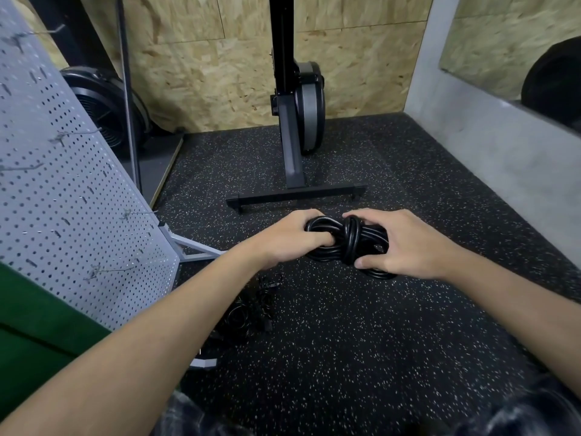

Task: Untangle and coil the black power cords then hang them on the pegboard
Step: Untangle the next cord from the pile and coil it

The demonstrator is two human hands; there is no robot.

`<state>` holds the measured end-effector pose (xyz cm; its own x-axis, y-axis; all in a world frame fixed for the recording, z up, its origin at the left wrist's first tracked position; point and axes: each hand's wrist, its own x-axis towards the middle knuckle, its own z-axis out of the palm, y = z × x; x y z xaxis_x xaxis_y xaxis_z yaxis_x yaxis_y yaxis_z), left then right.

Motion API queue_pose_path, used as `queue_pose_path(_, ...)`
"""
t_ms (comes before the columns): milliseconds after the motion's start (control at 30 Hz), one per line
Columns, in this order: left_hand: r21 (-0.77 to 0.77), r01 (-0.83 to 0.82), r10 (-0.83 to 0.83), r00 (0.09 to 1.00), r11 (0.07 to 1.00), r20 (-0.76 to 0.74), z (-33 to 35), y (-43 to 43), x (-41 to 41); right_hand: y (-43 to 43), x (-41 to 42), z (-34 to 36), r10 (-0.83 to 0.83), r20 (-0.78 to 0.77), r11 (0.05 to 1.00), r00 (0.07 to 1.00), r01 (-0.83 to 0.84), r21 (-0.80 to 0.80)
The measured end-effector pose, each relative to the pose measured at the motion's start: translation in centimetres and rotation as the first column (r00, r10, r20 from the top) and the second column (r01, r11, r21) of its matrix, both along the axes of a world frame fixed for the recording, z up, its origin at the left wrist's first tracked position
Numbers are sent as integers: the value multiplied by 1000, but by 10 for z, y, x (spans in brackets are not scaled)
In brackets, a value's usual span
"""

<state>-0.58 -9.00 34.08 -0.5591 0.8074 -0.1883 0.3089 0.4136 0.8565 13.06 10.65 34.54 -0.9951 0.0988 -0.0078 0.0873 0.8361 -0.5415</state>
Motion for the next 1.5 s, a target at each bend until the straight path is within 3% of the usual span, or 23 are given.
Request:
queue_pose_path(267, 33, -164, 165, 986, 986, -40, -6, 5, 2, -3, -1, 3, 25, 9, 998, 1000, -24, -62)
queue_pose_path(400, 20, -211, 212, 975, 977, -69, -6, 9, 5, -15, -3, 1, -74, -13, 987, 997, 71, -142)
queue_pose_path(800, 164, -330, 330, 944, 930, 26, -4, 16, 14, -14, -10, 8, -186, 4, 955, 982, 182, -236)
queue_pose_path(1233, 235, -422, 430, 903, 875, 22, -1, 23, 21, -25, -10, 8, -168, -124, 981, 978, 153, -120)
queue_pose_path(1500, 147, -293, 309, 946, 945, -102, 5, 17, 23, -20, -8, 12, -134, -77, 988, 988, 126, -94)
